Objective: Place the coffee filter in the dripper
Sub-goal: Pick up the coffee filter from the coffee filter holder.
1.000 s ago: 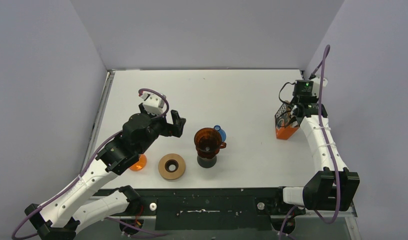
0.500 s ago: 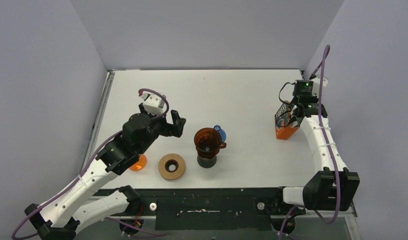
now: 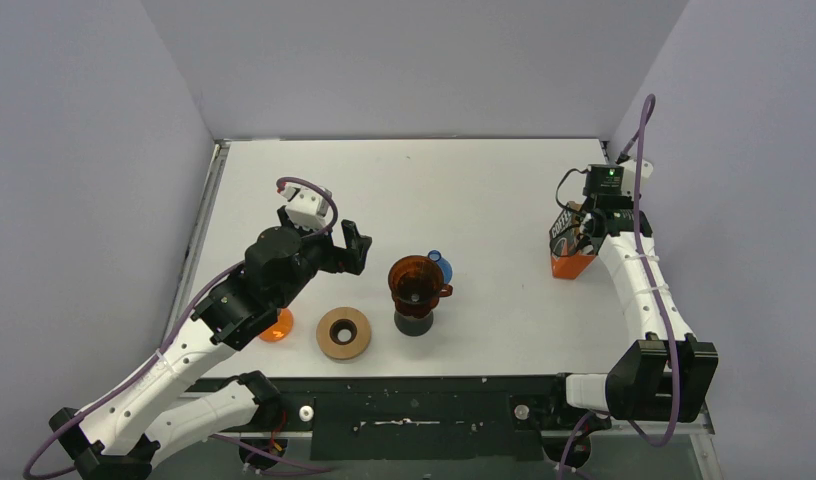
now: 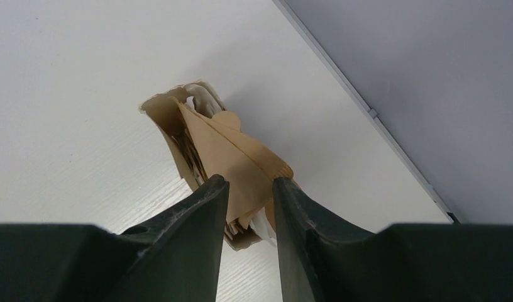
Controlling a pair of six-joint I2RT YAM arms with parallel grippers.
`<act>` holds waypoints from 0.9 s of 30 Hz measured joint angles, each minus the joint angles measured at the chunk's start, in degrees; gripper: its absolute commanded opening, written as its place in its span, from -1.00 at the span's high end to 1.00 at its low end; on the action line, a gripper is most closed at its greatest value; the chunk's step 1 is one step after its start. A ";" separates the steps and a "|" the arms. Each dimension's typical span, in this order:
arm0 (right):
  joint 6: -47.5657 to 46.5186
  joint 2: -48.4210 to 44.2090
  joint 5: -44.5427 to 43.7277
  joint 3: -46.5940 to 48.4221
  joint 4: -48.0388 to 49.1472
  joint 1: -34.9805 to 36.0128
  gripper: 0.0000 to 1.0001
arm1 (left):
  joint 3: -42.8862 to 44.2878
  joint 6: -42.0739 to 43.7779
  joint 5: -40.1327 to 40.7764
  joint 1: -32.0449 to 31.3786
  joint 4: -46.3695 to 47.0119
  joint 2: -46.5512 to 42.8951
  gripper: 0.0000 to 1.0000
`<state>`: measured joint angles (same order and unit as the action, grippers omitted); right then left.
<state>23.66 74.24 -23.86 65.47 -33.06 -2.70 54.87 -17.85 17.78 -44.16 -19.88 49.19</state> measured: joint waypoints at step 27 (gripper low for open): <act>0.20 0.35 0.33 -0.72 0.59 0.00 0.28 | 0.00 0.00 0.26 -0.04 -0.02 0.00 -0.77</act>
<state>23.86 74.59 -23.53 64.75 -32.47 -2.70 54.87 -17.85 18.04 -44.21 -19.90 49.19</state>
